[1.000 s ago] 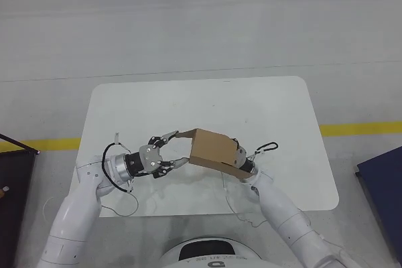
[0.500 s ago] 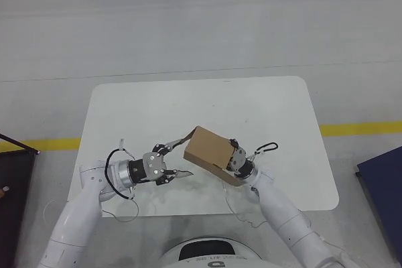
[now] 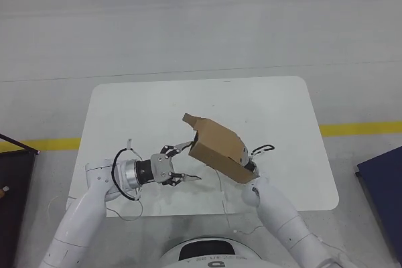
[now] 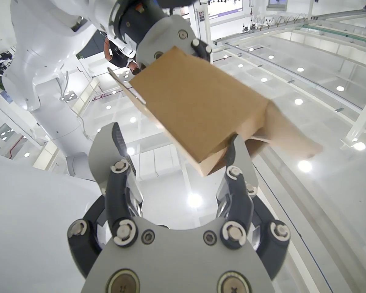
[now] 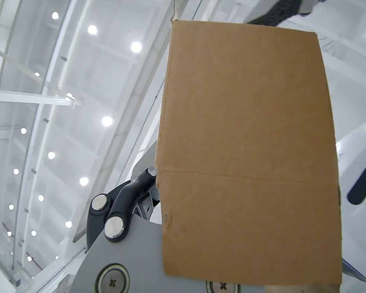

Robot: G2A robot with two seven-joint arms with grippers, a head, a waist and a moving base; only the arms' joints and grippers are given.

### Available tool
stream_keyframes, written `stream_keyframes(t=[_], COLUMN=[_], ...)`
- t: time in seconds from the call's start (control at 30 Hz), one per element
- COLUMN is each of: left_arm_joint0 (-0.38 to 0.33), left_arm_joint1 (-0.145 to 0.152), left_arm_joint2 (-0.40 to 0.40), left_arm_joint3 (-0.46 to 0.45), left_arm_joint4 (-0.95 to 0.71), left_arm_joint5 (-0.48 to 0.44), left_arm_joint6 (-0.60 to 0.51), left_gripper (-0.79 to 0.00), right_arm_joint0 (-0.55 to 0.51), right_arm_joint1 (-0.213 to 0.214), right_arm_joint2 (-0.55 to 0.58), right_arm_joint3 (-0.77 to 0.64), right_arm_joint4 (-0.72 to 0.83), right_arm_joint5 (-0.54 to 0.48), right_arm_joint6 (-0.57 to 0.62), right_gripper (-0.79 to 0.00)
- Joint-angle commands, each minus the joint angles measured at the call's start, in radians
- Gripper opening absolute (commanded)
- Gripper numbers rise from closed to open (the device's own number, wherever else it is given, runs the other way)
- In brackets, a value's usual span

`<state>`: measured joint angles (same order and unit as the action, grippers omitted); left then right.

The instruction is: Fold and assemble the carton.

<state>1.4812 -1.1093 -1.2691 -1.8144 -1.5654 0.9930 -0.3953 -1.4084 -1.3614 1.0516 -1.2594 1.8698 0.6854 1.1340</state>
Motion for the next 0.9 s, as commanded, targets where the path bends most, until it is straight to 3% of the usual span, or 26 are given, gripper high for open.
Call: stream_keyframes(t=[0.0,0.2,0.47,0.6,0.73,0.87], left_arm_joint0=[-0.003,-0.005,0.024,0.012,-0.046,-0.152], left_arm_joint1=[0.0,0.002,0.007,0.003,-0.005,-0.02], left_arm_joint2=[0.002,0.006,-0.072,-0.09,-0.058,0.024], left_arm_joint3=[-0.007,-0.019,-0.042,-0.055,-0.022,0.043], left_arm_joint4=[0.002,0.002,-0.081,-0.16,-0.186,-0.238], left_arm_joint5=[-0.005,-0.017,-0.104,-0.166,-0.203,-0.197], left_arm_joint6=[0.003,0.009,-0.037,-0.03,0.066,0.169], left_gripper=[-0.16,-0.172,-0.185,-0.148,-0.126,-0.129], right_arm_joint0=[0.005,0.017,-0.007,-0.02,-0.038,-0.06], right_arm_joint1=[0.0,-0.001,0.004,-0.003,-0.018,-0.037], right_arm_joint2=[-0.01,-0.035,-0.002,0.031,0.05,0.077], right_arm_joint3=[0.009,0.015,-0.067,-0.082,-0.105,-0.128], right_arm_joint4=[0.0,0.039,0.366,0.468,0.484,0.496], right_arm_joint5=[-0.002,-0.01,0.074,0.144,0.201,0.251], right_arm_joint6=[0.003,0.011,-0.072,-0.143,-0.2,-0.25], right_gripper=[-0.785,-0.785,-0.785,-0.785,-0.785,-0.785])
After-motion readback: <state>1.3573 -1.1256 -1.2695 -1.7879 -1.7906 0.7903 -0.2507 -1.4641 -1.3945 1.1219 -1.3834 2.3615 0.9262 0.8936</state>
